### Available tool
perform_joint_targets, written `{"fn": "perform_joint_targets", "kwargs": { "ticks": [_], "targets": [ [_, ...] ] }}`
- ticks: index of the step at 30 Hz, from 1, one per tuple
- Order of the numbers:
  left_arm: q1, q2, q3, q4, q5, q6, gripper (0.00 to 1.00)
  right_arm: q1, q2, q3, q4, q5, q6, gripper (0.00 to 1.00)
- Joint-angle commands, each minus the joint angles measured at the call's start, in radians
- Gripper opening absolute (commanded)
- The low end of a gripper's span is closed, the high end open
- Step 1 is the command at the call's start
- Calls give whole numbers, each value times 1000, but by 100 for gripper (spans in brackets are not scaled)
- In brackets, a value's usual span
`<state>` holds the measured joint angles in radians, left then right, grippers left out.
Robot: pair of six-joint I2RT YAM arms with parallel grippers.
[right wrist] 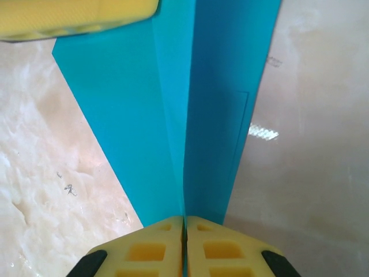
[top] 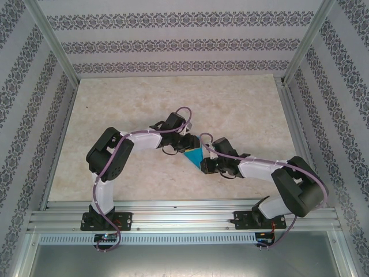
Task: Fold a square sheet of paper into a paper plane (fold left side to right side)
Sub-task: Fourth fold the wing at the center of the table.
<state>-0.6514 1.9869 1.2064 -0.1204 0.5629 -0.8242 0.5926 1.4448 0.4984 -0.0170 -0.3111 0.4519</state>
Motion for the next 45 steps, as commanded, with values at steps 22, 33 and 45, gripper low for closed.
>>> {"fn": "perform_joint_targets", "kwargs": {
  "ticks": [22,33,45],
  "targets": [
    [-7,-192,-86,-69,-76,105,42,-94,63,-77,152,-164,64,10],
    [-47,-101,-77,-15,-13,86,27,-130,103,-103,231,-224,99,10],
    [-63,-1,7,-57,-13,93,29,-139,109,-105,240,-230,105,11]
  ]
}}
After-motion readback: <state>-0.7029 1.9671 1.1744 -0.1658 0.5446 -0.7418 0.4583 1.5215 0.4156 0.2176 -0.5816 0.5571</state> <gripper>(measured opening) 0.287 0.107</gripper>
